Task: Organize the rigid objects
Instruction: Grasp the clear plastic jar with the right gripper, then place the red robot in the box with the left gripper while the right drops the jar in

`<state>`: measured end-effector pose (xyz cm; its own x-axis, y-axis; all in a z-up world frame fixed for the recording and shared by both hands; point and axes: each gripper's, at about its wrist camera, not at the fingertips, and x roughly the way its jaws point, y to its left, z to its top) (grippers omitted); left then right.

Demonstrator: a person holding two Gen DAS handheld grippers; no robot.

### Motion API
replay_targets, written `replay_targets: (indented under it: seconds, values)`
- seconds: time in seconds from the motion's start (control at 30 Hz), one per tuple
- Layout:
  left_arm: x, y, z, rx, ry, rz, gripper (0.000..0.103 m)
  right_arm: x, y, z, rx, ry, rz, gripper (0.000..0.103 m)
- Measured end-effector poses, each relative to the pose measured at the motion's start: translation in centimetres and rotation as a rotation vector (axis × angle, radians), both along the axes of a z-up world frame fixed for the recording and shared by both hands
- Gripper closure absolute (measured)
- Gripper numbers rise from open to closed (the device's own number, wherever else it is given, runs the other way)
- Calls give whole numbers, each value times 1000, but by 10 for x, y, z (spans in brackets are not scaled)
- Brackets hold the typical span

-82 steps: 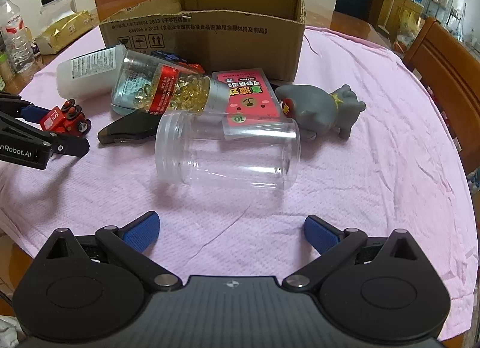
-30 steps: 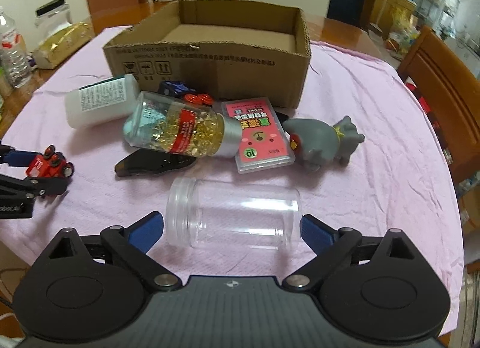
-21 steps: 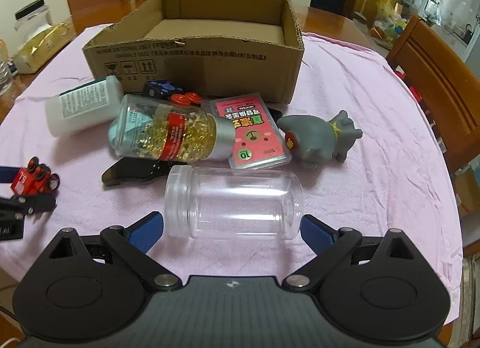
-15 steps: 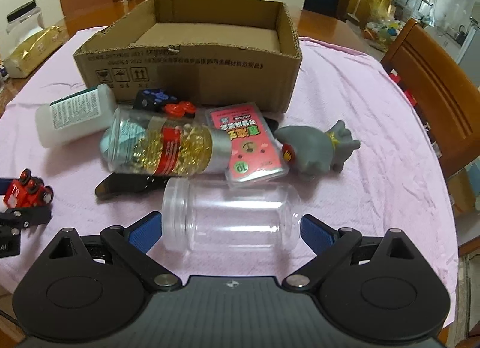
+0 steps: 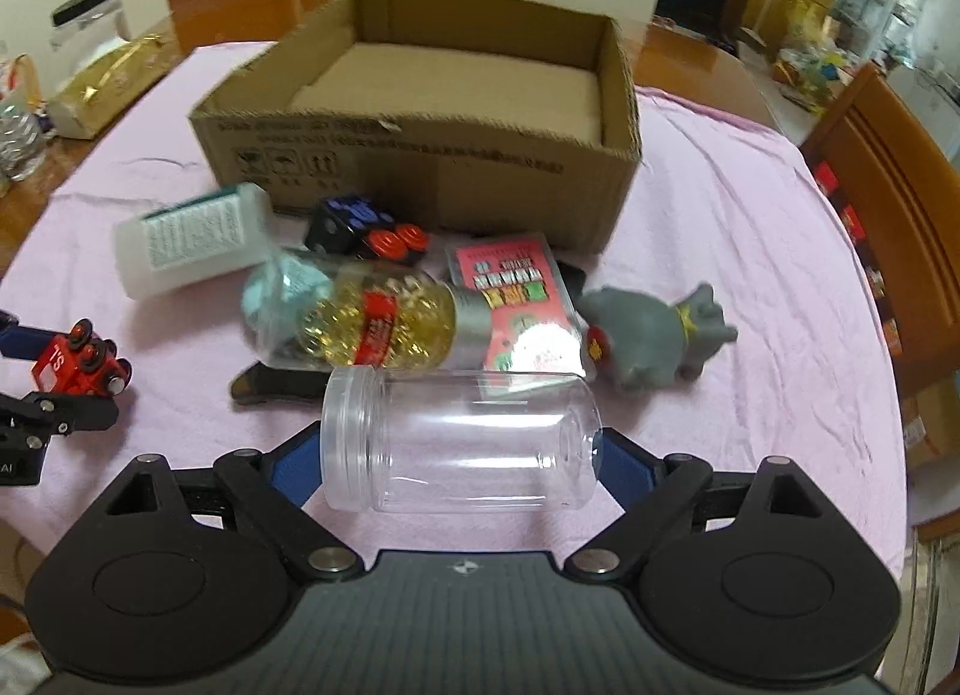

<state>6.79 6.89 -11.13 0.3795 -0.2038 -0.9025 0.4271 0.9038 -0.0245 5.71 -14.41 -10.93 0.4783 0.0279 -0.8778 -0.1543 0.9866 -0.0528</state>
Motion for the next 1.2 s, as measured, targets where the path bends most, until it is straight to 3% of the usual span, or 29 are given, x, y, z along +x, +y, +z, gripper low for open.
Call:
replay_targets:
  seconds: [0.17,0.4,0.63,0.87,1.2]
  values:
    - [2,1,29,-3,12,-31,53,2,-3,23,14,-9,67,8]
    - [23,-14,79,6,-88,26,53,22,-18,57,54,-72,222,8]
    - [60,-39,104,-27,-171,39,53,53,-29,79,75,-138,301,8]
    - [119,-60,108,-35,-231,19,53,74,-36,90,102,-181,285,8]
    - [205,-69,78,-14,-229,46,53,84,-39,95,92,-199,233,8]
